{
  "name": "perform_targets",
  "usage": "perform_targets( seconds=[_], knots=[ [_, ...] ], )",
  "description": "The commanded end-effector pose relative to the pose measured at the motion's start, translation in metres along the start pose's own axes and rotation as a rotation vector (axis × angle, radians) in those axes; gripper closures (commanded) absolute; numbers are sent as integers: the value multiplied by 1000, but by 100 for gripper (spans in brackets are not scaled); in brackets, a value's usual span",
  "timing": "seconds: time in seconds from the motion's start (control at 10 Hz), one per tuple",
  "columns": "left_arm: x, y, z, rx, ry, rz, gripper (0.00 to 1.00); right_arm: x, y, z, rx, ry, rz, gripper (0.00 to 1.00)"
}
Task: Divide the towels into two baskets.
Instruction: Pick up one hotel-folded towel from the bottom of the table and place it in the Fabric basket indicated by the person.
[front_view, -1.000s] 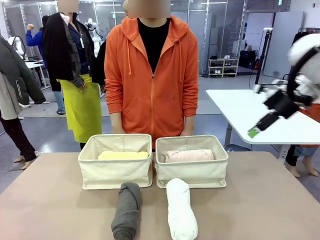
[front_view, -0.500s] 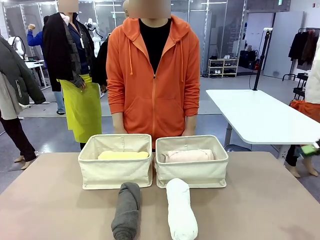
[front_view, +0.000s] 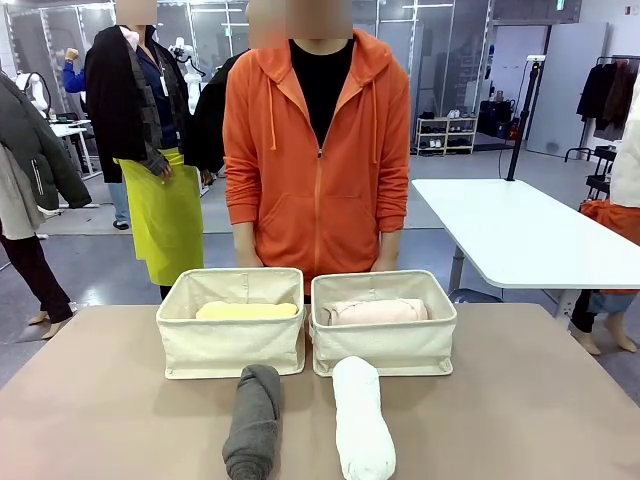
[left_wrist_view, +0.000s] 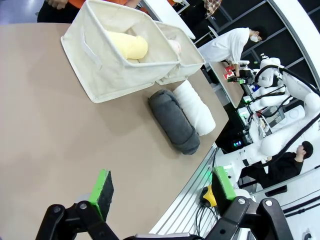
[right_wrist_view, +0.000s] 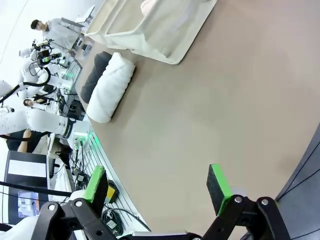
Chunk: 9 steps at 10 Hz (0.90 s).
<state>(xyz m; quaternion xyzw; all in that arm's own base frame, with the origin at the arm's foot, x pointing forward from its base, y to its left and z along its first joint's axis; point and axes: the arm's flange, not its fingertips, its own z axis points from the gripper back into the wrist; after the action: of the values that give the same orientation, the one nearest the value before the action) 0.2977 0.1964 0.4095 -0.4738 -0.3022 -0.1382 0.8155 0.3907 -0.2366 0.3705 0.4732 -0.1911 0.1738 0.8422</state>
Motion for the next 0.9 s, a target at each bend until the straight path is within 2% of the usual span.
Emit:
perform_targets(
  seconds=[0.0,0.8],
  knots=[
    [-1,-1,3,-14,-12,-14,0,17,8,-3,-12,3,39,0],
    [-1,-1,3,-14,-12,-14,0,17,8,-3,-12,3,39,0]
  ],
)
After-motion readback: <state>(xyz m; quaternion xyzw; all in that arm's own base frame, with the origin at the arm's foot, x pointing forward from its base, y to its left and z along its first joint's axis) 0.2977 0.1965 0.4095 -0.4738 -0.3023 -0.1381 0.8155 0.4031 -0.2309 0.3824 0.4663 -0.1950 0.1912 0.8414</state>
